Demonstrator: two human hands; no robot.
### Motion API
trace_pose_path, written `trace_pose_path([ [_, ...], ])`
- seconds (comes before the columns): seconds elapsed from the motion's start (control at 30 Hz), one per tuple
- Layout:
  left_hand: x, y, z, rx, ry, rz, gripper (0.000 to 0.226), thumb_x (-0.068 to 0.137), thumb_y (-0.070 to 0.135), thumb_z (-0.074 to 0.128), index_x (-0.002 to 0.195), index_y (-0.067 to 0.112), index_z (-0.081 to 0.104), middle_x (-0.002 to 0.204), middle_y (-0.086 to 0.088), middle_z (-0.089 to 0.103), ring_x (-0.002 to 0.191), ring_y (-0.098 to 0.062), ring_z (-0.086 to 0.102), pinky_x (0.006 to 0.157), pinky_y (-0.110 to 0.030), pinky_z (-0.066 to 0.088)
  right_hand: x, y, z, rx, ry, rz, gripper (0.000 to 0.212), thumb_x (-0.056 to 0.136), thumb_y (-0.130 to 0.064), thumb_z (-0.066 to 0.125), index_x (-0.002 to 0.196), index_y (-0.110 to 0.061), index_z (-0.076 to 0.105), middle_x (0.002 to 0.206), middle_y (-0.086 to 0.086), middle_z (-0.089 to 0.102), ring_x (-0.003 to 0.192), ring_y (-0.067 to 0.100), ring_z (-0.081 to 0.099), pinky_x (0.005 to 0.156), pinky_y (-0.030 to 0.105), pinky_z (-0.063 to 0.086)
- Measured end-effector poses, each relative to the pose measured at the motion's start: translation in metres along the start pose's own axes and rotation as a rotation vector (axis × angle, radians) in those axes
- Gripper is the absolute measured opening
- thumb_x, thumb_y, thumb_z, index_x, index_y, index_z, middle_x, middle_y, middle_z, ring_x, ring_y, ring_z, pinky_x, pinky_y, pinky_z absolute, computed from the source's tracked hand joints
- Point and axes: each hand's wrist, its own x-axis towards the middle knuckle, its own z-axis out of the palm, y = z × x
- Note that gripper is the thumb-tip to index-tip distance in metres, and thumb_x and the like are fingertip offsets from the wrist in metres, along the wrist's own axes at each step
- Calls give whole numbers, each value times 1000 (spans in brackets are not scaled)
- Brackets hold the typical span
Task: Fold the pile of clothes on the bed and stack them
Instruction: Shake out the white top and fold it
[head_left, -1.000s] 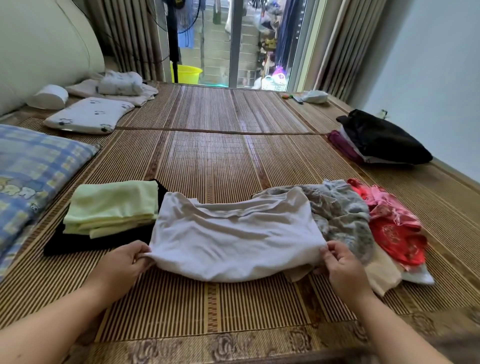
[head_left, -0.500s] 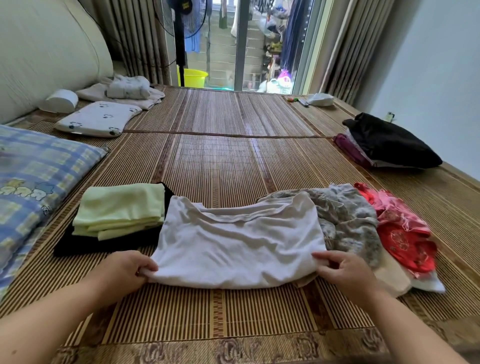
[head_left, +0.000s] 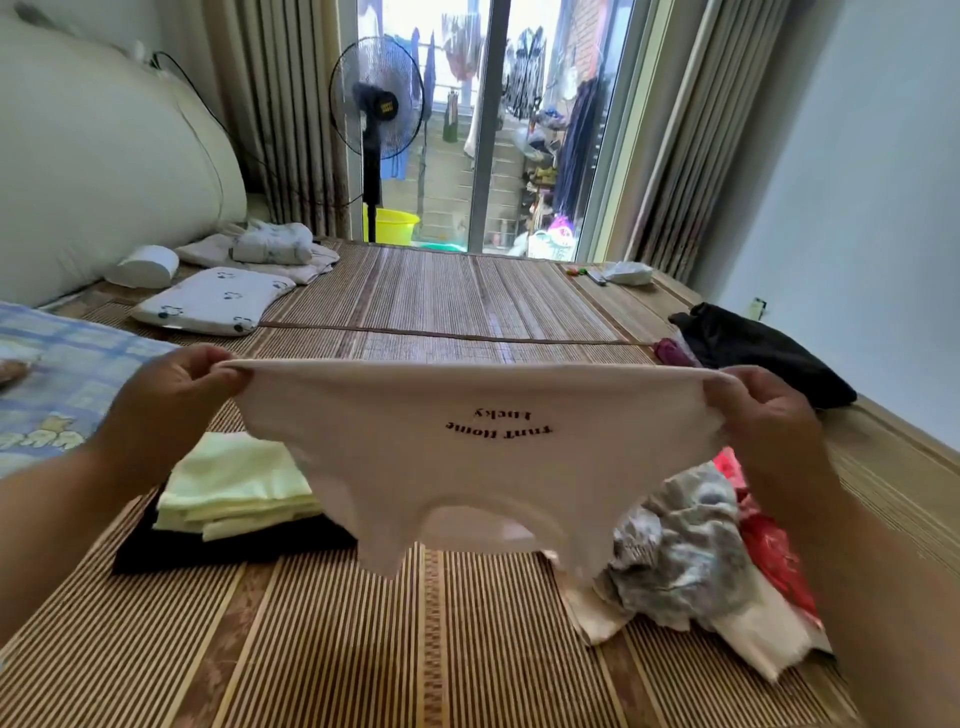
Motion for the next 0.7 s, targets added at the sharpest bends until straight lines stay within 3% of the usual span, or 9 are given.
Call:
trace_pose_path([
  [0.1, 10, 26, -12, -301, 24, -61, 14, 88, 21, 57, 80, 22, 70, 83, -13, 58, 72, -22, 53, 68, -38, 42, 13, -34, -3, 147, -42, -14, 4, 84, -23, 69, 83, -24, 73, 68, -7, 68, 58, 5, 62, 48, 19, 49],
  [0.2, 12, 44, -19, -513, -14, -97, 16, 96, 12, 47, 96, 11, 63, 84, -13, 62, 69, -17, 58, 60, -27, 50, 21, -50, -2, 190, -112, 85, 21, 79, -25, 74, 96, -12, 73, 82, 10, 71, 68, 20, 64, 62, 32, 53],
  [0.33, 4, 48, -6, -537, -27, -319, 18, 99, 15, 44, 95, 9, 60, 84, -14, 59, 71, -23, 58, 67, -38, 48, 17, -51, 16, 196, -75, 310, 31, 76, -23, 78, 93, 0, 67, 82, 17, 67, 64, 25, 62, 60, 35, 52],
  [0.43, -17, 57, 19, -547, -7, -445, 24, 99, 15, 43, 83, 11, 61, 77, -14, 61, 66, -26, 60, 64, -37, 49, -3, -48, 41, 121, -24, 376, 31, 83, -24, 74, 91, 3, 63, 77, 21, 64, 57, 24, 60, 53, 32, 51],
  [0.5, -37, 68, 44, -591, -31, -421, 22, 97, 11, 46, 80, 9, 61, 64, -12, 64, 55, -23, 63, 51, -32, 53, -26, -50, 63, 111, -44, 354, 33, 84, -24, 73, 84, 5, 59, 72, 23, 63, 55, 22, 60, 50, 35, 52],
  [0.57, -60, 80, 73, -608, -90, -383, 16, 95, 11, 52, 83, 8, 62, 54, -7, 62, 46, -19, 61, 43, -29, 52, -52, -54, 89, 160, -99, 333, 31, 86, -24, 71, 80, 5, 61, 75, 28, 64, 62, 29, 62, 62, 51, 54],
  [0.7, -87, 93, 126, -464, -195, -233, 20, 90, 16, 65, 70, 13, 63, 54, -2, 59, 49, -17, 56, 50, -27, 46, -88, -64, 132, 172, -175, 245, 26, 93, -18, 59, 71, -8, 68, 72, 17, 71, 73, 36, 69, 71, 55, 56],
])
